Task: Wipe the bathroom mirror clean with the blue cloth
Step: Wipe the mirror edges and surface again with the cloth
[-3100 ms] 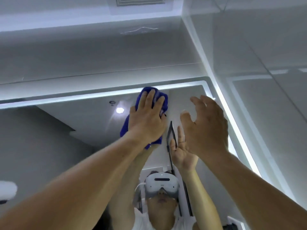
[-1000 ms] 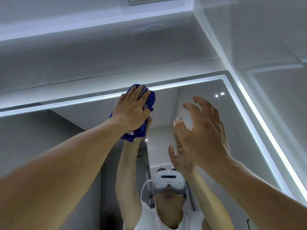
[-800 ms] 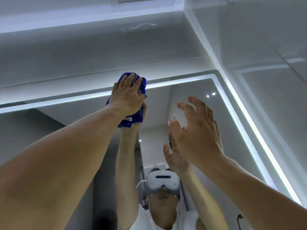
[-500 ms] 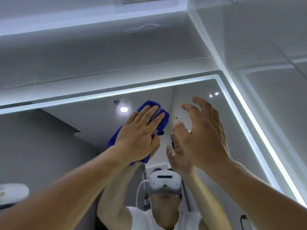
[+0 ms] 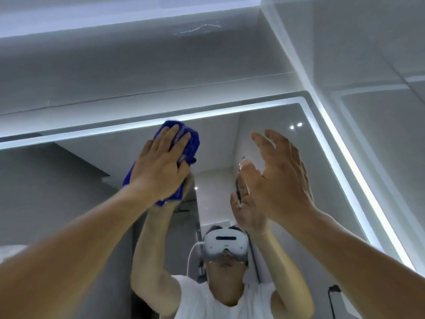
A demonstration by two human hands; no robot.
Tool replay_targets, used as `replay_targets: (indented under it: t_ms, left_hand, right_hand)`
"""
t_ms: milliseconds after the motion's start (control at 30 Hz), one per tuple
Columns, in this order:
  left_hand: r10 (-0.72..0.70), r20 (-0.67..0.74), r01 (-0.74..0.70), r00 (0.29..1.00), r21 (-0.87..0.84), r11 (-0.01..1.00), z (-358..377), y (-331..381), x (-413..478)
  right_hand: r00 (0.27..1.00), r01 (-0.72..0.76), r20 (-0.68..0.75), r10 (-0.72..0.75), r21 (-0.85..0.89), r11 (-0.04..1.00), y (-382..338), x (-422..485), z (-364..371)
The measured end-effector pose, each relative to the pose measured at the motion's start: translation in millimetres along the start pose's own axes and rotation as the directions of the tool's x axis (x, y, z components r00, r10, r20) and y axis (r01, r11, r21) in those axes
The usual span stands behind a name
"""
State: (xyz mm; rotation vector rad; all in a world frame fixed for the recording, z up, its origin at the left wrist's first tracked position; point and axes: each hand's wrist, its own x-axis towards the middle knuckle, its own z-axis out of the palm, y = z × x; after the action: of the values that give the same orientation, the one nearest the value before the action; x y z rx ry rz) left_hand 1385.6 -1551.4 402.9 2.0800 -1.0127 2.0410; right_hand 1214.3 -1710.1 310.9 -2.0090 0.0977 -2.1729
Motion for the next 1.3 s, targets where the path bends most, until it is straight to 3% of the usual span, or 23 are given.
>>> replay_targets:
  t_ms: [233,400,467,567,667,767,867,1067,1300]
  left_hand:
    - [0.214,0.027,-0.214,0.977,0.003,0.977,34.2,54.4,-180.9]
    - [0.476,0.244,-0.514,0.845,0.124,0.849,40.2,50.6,-212.6]
    - [0.559,0.185,-0.582,0.809,0.115,0.805,36.0,37.7,-191.9]
    - [0.407,0.058,-0.412,0.911,0.115,0.904,18.8,17.1,-121.9]
    - [0.039,0.01,-0.039,0.999,-0.021,0.999,1.7,-7.3,-36.5]
    - [-0.195,0.038,0.198,0.98,-0.134,0.971,-3.8,-14.0,29.0]
    - [-0.247,0.014,0.246,0.969,-0.166,0.955,-3.0,1.1,44.8]
    - [0.077,-0.024,-0.077,0.997,-0.023,0.997,8.6,44.3,-49.8]
    - [0.397,0.052,-0.399,0.916,0.028,0.917,41.9,78.0,-223.1]
  right_hand:
    - [1.0,-0.031,0.001,0.031,0.053,0.998,-9.2,-31.6,19.3]
    - [1.0,-0.008,0.021,0.008,0.02,1.0,-5.1,-58.3,24.3]
    - [0.998,-0.017,0.062,0.017,-0.003,1.0,-1.8,-63.4,24.9]
    - [0.996,-0.022,0.081,0.025,-0.037,0.999,1.5,-63.2,23.2]
    - [0.999,-0.004,0.052,0.007,-0.053,0.999,3.4,-64.1,18.0]
    - [0.999,0.034,0.046,-0.03,-0.084,0.996,6.5,-63.0,14.3]
    - [0.999,0.027,0.04,-0.024,-0.076,0.997,11.9,-61.7,14.1]
    - [0.999,-0.031,0.025,0.031,-0.02,0.999,6.5,-70.8,13.9]
    - [0.999,-0.008,0.038,0.009,-0.027,1.0,1.9,-99.1,5.7]
